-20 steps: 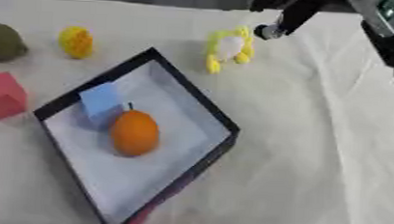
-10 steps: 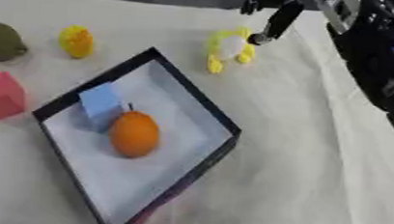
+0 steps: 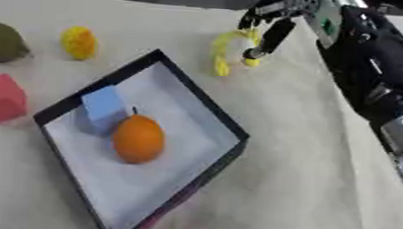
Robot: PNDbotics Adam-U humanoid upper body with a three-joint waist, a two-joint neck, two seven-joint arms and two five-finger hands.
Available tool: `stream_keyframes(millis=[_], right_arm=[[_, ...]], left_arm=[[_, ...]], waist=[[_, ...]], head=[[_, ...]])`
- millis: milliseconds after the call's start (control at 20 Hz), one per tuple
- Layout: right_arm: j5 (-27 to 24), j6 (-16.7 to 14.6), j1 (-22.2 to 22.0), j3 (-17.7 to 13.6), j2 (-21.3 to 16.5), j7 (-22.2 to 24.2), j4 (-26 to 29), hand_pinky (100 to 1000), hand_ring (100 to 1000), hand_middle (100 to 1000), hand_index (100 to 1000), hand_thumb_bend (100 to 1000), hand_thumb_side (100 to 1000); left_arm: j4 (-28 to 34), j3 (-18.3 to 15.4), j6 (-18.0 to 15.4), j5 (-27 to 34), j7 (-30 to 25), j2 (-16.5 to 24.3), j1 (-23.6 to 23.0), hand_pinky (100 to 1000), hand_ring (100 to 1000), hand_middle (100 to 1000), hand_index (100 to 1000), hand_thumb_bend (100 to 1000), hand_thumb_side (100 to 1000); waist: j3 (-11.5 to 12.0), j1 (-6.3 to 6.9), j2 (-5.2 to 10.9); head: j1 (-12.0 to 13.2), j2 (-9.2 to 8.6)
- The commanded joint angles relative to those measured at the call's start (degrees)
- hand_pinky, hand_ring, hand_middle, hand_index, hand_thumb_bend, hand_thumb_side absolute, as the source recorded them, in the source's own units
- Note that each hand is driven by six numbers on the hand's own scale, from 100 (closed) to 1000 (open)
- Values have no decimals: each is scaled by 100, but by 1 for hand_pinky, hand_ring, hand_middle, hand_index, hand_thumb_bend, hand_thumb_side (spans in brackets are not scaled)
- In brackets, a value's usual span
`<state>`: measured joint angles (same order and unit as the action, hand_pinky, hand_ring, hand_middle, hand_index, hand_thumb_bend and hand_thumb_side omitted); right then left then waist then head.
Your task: Pick up objects on the table and place them in the box.
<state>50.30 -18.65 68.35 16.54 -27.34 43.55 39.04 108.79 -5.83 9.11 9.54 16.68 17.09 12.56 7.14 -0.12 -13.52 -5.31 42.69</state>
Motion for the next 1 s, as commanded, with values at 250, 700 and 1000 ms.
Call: stream_keyframes(millis=[250, 700, 1000], right_arm=[[512, -24, 35, -253, 143, -449, -412, 906, 896, 833, 903, 301, 462], [364, 386, 13, -365, 263, -1473, -460, 839, 709, 544, 649, 100, 143], [-49, 699, 170, -138, 32, -1758, -38, 830, 689, 509, 611, 100, 100]], left_arm=[[120, -24, -1, -5, -25, 48, 100, 917, 780, 796, 834, 146, 877], [120, -21, 1, 3, -37, 37, 108, 918, 780, 796, 833, 142, 883], [112, -34, -2, -2, -29, 64, 74, 918, 780, 796, 833, 141, 882]], waist=[[36, 30, -51], [53, 26, -42], [-17, 8, 18]], head=[[-47, -93], [-72, -85], [-24, -26]])
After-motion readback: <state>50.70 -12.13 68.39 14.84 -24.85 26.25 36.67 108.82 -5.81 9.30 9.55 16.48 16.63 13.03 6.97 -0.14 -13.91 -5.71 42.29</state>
